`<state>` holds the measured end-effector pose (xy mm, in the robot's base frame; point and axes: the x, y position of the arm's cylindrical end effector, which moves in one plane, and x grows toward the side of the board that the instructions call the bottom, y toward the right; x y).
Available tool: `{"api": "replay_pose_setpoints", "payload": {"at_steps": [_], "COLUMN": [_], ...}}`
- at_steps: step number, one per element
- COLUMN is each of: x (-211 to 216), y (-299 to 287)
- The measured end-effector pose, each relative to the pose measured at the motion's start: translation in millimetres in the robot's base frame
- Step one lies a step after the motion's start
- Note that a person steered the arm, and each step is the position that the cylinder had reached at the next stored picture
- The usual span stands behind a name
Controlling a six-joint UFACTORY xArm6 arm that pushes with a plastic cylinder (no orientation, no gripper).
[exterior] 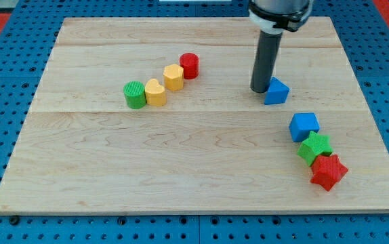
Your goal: Move the blue blocks towards the top of the green star
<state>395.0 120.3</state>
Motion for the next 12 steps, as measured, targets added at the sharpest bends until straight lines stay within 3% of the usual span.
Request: {"api": "replay_pose_setpoints", "payload": {"at_steps": [3,5,6,12], "x": [26,-14,5,29], "y": [46,72,96,58]}}
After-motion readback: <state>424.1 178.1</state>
